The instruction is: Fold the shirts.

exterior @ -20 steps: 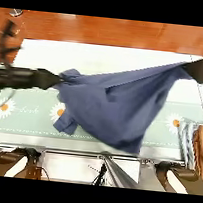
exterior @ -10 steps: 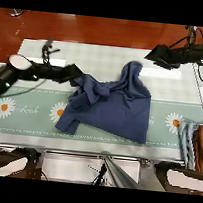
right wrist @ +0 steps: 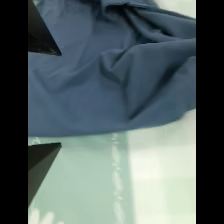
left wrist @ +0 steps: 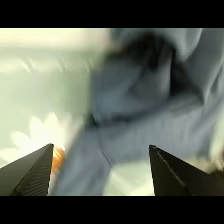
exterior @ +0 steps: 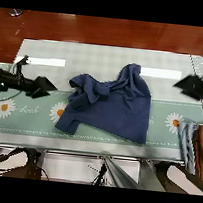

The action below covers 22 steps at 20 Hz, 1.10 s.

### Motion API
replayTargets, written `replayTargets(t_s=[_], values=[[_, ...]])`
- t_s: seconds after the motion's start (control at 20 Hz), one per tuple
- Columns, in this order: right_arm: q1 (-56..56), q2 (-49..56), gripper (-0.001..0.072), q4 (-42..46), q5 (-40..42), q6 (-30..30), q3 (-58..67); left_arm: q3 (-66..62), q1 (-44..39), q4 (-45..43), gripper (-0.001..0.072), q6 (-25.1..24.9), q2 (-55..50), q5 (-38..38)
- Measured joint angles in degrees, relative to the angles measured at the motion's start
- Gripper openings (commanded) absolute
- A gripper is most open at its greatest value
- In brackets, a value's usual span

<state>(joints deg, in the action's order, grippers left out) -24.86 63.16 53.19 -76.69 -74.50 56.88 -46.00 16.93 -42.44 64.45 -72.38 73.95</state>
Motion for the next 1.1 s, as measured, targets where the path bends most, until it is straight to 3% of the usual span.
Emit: replayTargets(t_s=[0.3, 0.65, 0.7, 0.75, 0.8, 1.1], values=[[-2.2, -11.7, 0.0621, -4.2, 2.2, 3.8, -22.6, 4.8, -5.1, 4.2, 0.0706, -9.4, -4.8, 0.4], [-2.5, -14.2, 0.0621, -4.6, 2.0, 4.6, -28.3, 5.4, -13.2, 5.5, 0.0700, -14.0, -8.5, -6.1], [-2.5, -14.2, 0.0621, -4.6, 1.9, 4.6, -28.4, 5.3, -14.0, 5.7, 0.0475, -14.3, -9.0, -6.4], [-2.5, -14.3, 0.0621, -4.6, 1.9, 4.5, -28.6, 5.1, -14.6, 5.8, 0.0129, -14.6, -9.4, -6.7], [-2.5, -14.3, 0.0621, -4.3, 1.8, 4.4, -28.7, 4.9, -15.1, 5.4, 0.0018, -14.8, -9.8, -6.8], [-2.5, -14.4, 0.0621, 4.5, 0.3, -0.5, -30.9, 1.5, -16.4, 5.8, 0.0018, -15.6, -10.7, -4.8]])
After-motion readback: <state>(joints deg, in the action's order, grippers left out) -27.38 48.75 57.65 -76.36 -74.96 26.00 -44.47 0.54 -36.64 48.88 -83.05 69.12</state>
